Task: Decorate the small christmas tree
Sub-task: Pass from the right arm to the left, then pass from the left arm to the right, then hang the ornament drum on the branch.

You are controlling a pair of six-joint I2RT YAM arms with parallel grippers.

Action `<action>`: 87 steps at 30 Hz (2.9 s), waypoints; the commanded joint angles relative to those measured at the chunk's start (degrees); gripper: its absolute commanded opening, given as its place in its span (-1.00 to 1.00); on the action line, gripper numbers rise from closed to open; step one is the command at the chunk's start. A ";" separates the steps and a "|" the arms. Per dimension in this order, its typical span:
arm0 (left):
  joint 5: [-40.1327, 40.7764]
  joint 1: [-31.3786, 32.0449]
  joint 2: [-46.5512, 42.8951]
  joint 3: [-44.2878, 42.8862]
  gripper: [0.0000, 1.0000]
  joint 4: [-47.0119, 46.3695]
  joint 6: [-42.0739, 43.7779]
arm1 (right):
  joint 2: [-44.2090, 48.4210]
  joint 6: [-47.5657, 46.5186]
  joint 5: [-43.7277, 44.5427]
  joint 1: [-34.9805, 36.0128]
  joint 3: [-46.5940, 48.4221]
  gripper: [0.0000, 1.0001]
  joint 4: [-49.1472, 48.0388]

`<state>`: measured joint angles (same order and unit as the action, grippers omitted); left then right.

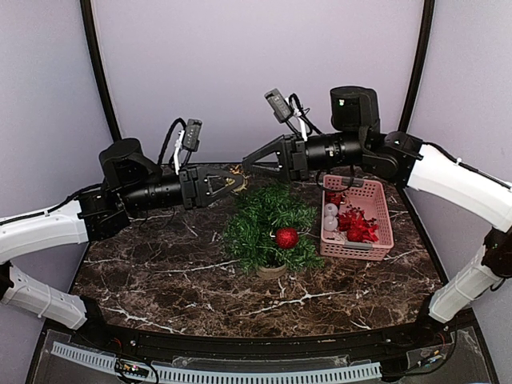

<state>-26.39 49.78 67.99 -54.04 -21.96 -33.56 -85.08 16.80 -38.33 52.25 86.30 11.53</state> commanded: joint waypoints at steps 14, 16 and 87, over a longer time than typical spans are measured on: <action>-9.77 0.33 -4.54 -3.86 -0.42 34.60 5.20 | 8.97 -15.81 23.11 9.30 -4.91 0.04 7.17; -11.23 0.32 -4.53 -4.56 -0.43 37.58 5.85 | 8.91 -17.62 24.99 11.66 -5.75 -0.03 6.38; -7.45 0.42 -6.88 5.48 -0.06 6.31 13.68 | 10.81 1.22 30.89 17.20 -21.52 -1.00 -12.94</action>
<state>-30.79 49.78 60.10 -46.85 -11.44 -21.17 -76.12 16.62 -6.48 69.80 65.71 0.78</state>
